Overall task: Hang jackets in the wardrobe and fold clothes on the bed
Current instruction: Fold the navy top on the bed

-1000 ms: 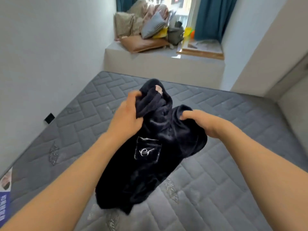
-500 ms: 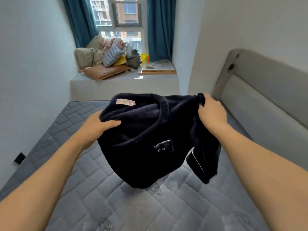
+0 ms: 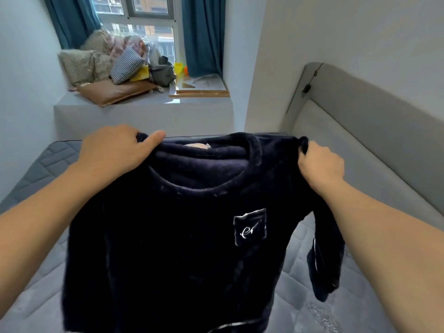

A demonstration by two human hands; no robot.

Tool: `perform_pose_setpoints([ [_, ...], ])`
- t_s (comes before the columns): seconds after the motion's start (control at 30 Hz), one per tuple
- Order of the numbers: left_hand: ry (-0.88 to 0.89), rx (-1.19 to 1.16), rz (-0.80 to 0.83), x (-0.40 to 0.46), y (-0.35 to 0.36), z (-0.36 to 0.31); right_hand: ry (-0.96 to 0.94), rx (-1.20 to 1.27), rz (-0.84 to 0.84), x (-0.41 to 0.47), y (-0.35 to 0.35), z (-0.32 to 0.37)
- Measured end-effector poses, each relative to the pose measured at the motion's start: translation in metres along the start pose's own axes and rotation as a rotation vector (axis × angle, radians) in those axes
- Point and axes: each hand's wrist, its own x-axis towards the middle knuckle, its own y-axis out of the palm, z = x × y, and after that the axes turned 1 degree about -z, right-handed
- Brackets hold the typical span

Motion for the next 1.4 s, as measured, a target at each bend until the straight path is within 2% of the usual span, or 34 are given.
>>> perform_pose_setpoints([
  [0.07, -0.038, 0.041, 0.0, 0.04, 0.048, -0.002, -0.039, -0.001, 0.035, 0.024, 0.034, 0.007],
  [0.17, -0.105, 0.088, 0.09, 0.095, 0.14, 0.0, -0.114, -0.034, 0.129, 0.065, 0.104, 0.025],
  [0.3, -0.387, -0.05, 0.378, 0.129, 0.272, 0.01, -0.121, -0.206, 0.273, 0.1, 0.219, 0.072],
  [0.4, -0.427, -0.104, 0.501, 0.089, 0.357, 0.025, -0.154, -0.152, 0.396, 0.068, 0.301, 0.132],
  [0.47, -0.423, -0.067, 0.606, 0.04, 0.403, 0.05, -0.298, -0.055, 0.468, 0.018, 0.35, 0.175],
  [0.57, -0.597, -0.045, 0.772, -0.035, 0.456, 0.111, -0.487, 0.02, 0.622, -0.062, 0.412, 0.23],
  [0.73, -0.966, -0.116, 0.892, -0.159, 0.525, 0.208, -0.581, 0.17, 0.841, -0.181, 0.512, 0.306],
  [0.8, -1.057, -0.144, 0.924, -0.209, 0.55, 0.236, -0.592, 0.173, 0.901, -0.225, 0.548, 0.329],
  [0.87, -1.041, -0.169, 0.891, -0.25, 0.567, 0.249, -0.573, 0.145, 0.913, -0.265, 0.576, 0.344],
  [0.97, -0.947, -0.256, 0.792, -0.283, 0.578, 0.252, -0.494, 0.083, 0.816, -0.304, 0.598, 0.365],
  [1.03, -0.951, -0.392, 0.842, -0.287, 0.575, 0.249, -0.435, 0.057, 0.776, -0.312, 0.601, 0.376],
  [1.1, -0.883, -0.523, 0.956, -0.288, 0.565, 0.25, -0.422, 0.018, 0.781, -0.312, 0.6, 0.381],
  [1.17, -0.884, -0.792, 1.058, -0.281, 0.547, 0.256, -0.42, -0.01, 0.796, -0.305, 0.593, 0.386],
  [1.2, -0.912, -0.937, 1.033, -0.273, 0.537, 0.265, -0.435, -0.019, 0.796, -0.3, 0.589, 0.391],
  [1.27, -0.987, -0.931, 0.798, -0.24, 0.519, 0.304, -0.542, -0.017, 0.813, -0.286, 0.581, 0.41],
  [1.33, -1.008, -0.726, 0.563, -0.193, 0.501, 0.363, -0.659, 0.109, 0.864, -0.271, 0.573, 0.437],
  [1.4, -0.908, -0.342, 0.488, -0.15, 0.482, 0.427, -0.709, 0.295, 0.81, -0.261, 0.568, 0.467],
])
